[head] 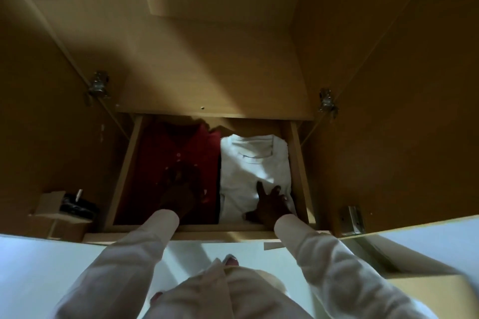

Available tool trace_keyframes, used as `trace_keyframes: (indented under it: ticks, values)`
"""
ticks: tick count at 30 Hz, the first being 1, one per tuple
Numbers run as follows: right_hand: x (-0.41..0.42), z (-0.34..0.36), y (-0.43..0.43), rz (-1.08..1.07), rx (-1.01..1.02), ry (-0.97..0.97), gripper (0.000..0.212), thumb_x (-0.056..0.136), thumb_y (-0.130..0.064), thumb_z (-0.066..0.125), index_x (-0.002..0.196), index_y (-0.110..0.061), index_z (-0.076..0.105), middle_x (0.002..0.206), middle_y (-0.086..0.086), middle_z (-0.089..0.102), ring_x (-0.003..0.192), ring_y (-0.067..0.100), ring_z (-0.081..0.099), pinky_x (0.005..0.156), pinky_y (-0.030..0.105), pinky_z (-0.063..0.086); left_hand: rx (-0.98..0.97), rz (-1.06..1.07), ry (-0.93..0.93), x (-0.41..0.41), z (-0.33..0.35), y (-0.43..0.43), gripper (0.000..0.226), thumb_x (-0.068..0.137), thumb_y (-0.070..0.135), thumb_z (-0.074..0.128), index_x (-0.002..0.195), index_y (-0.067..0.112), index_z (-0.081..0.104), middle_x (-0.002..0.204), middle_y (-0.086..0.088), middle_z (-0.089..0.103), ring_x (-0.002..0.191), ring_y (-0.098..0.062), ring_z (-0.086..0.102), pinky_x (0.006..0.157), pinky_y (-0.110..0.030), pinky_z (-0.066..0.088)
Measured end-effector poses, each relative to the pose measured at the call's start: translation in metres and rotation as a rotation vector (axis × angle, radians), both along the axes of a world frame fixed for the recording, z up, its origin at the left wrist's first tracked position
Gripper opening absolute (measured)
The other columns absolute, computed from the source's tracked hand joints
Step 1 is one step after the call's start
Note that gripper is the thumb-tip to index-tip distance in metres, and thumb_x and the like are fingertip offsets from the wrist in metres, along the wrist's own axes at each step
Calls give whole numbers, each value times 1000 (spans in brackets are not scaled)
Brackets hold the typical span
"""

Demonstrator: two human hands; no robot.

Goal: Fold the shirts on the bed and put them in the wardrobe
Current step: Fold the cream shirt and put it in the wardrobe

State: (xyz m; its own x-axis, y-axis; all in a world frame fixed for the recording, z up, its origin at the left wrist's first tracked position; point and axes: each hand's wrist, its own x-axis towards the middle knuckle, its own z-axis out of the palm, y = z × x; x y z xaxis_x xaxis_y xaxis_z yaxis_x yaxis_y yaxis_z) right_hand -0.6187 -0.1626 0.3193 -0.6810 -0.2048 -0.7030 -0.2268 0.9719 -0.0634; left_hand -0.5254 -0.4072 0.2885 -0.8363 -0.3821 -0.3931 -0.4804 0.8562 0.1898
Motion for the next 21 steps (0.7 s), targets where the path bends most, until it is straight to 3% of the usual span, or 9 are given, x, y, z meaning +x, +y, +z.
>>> trace_keyframes:
  ticks: [5,9,10,13,17,19,21]
  values:
    - [-10,-6,-17,62,102,102,118,82,-74,58,155,-30,-23,158,37,-15,142,59,16,113,56,27,55,18,0,5,22,2,78,97,55,48,158,28,9,165,-9,-3,150,-39,-2,120,-52,6]
    - [-36,-4,-27,38,91,94,116,82,-75,58,155,-34,-23,160,33,-16,143,58,14,114,58,26,130,10,41,11,17,-9,59,93,56,53,148,38,40,166,-1,6,151,-32,-8,122,-52,-1]
    - [-42,-2,-31,37,98,98,116,82,-76,57,155,-35,-23,160,32,-15,143,58,14,113,57,26,127,3,72,14,11,-15,61,91,58,52,147,39,40,165,0,10,152,-31,-7,123,-53,1]
    - [-56,-1,-38,34,116,100,116,81,-78,56,155,-36,-23,160,32,-15,143,57,13,113,56,27,96,-39,126,26,17,-17,74,86,61,43,153,34,27,164,-1,15,152,-28,-3,123,-51,10]
    - [-53,10,-44,81,147,80,113,84,-76,55,157,-29,-18,158,36,-14,144,58,9,111,60,27,109,-34,229,49,38,-12,50,100,39,51,146,19,47,163,-3,21,152,-27,13,121,-43,17]
    - [-44,19,-48,132,53,165,105,87,-71,55,159,-28,-9,161,31,-11,146,55,4,114,62,20,144,62,265,64,45,-18,51,101,38,50,148,21,44,161,-2,26,149,-25,22,119,-41,22]
    - [-27,25,-57,206,-190,258,93,92,-63,56,160,-28,3,165,22,1,149,47,8,117,57,20,202,143,283,79,44,-24,51,101,43,47,149,27,41,161,2,27,150,-23,21,119,-41,21]
